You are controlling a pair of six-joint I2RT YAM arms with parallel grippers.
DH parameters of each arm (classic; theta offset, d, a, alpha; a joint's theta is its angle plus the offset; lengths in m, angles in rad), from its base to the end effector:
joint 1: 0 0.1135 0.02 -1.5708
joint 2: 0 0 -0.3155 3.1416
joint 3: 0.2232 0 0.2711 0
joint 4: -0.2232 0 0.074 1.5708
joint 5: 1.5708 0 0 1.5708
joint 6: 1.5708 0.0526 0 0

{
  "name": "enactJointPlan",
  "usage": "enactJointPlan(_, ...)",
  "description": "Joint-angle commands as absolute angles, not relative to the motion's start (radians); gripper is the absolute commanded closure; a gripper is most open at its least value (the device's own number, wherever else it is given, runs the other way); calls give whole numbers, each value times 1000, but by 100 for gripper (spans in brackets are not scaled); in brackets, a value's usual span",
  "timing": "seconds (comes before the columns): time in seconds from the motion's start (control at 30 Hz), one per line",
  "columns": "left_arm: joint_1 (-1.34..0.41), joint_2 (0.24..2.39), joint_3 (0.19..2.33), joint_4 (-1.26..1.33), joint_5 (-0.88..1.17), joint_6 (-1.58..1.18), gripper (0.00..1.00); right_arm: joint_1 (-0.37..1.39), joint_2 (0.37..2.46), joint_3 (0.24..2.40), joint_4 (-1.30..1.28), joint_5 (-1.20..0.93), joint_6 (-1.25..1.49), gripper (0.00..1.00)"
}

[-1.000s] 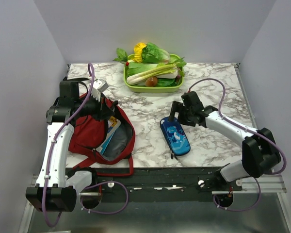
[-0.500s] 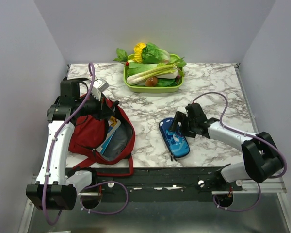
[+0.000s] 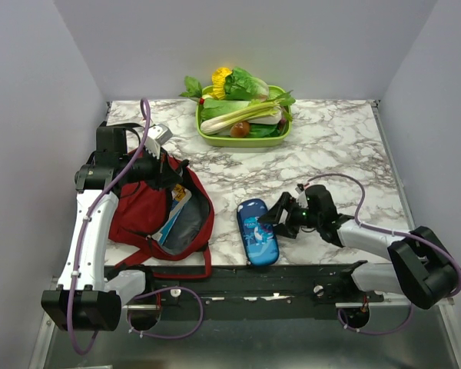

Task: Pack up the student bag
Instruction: Pick up the stationery from the center of the board.

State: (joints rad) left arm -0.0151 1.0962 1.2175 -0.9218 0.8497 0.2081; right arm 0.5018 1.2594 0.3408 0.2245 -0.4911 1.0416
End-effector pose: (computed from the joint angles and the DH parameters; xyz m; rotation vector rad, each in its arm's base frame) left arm 0.2061 -0.0426 0.4077 0.6339 2.1011 -0.8877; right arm 0.1845 0.1295 0.1631 0.3890 2.5228 1.2841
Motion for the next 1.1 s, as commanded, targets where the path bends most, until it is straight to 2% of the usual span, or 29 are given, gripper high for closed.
enactJointPlan(0.0,-21,1086,1246,-888,904,187,100,546,1273,354,434,-592,1149,13)
enactJointPlan(0.17,-21,1081,1243,-879,904,175,100,684,1383,493,422,-551,1144,18)
enactJointPlan(0.33,-21,1074,1249,-884,900,172,100,808,1492,659,186,-488,1002,23)
enactJointPlan(0.57,-21,1063,1243,-891,896,176,100,856,1557,779,-64,-384,855,34)
enactJointPlan(0.7,-23,1065,1244,-885,899,175,100,900,1614,857,-253,-286,787,35)
enactJointPlan(0.8,-21,1065,1244,-885,900,172,100,913,1605,861,-278,-258,782,38)
enactJointPlan(0.83,-21,1063,1241,-884,902,170,100,913,1597,858,-278,-250,790,41)
enactJointPlan(0.87,-21,1062,1239,-885,902,170,100,913,1586,861,-278,-242,792,55)
enactJointPlan(0.93,-21,1058,1236,-885,902,170,100,913,1562,883,-316,-212,795,76)
enactJointPlan(0.97,-21,1057,1238,-884,902,170,100,911,1557,909,-346,-198,790,98)
enactJointPlan(1.07,-21,1055,1238,-882,904,170,100,910,1514,1070,-518,-149,755,99)
